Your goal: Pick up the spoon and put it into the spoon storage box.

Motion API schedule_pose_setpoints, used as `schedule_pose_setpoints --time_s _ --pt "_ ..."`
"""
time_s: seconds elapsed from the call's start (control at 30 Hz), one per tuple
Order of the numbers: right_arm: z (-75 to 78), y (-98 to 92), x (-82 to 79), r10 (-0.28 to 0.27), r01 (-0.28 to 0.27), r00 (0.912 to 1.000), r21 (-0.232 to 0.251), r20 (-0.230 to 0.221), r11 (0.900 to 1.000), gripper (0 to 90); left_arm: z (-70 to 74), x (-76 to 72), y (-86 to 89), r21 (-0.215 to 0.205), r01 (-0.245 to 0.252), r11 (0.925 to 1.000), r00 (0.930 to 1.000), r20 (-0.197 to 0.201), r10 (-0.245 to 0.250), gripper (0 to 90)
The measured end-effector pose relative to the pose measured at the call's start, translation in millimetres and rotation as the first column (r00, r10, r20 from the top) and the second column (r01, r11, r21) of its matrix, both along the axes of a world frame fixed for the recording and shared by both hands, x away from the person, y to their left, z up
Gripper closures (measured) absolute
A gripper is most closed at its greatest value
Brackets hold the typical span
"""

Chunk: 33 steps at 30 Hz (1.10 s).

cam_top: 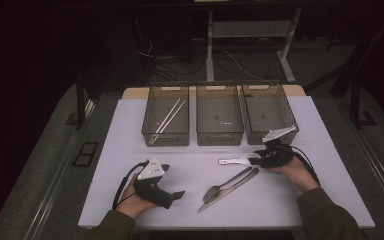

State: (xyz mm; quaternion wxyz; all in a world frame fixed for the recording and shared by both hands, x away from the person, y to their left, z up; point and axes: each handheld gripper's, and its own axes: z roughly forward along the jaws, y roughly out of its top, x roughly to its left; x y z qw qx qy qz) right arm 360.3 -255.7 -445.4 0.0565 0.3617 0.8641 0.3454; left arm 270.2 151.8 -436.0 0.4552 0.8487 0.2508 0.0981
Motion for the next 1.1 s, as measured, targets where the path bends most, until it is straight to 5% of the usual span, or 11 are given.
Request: schedule_pose_setpoints --time_s 0.57,1.1 --pt "3.0 -1.9 -1.1 0.034 -0.034 0.999 0.018 -0.028 0.999 77.8 -0.1 -0.4 -0.8 0.002 0.003 1.0 1.0 -0.001 -0.003 0.0" --pt "8.0 -2.6 -1.6 0.017 -0.017 0.9996 0.028 -0.02 0.999 82.5 0.4 -0.7 -0.3 -0.002 0.013 0.9999 0.9999 0.007 -0.013 0.0"
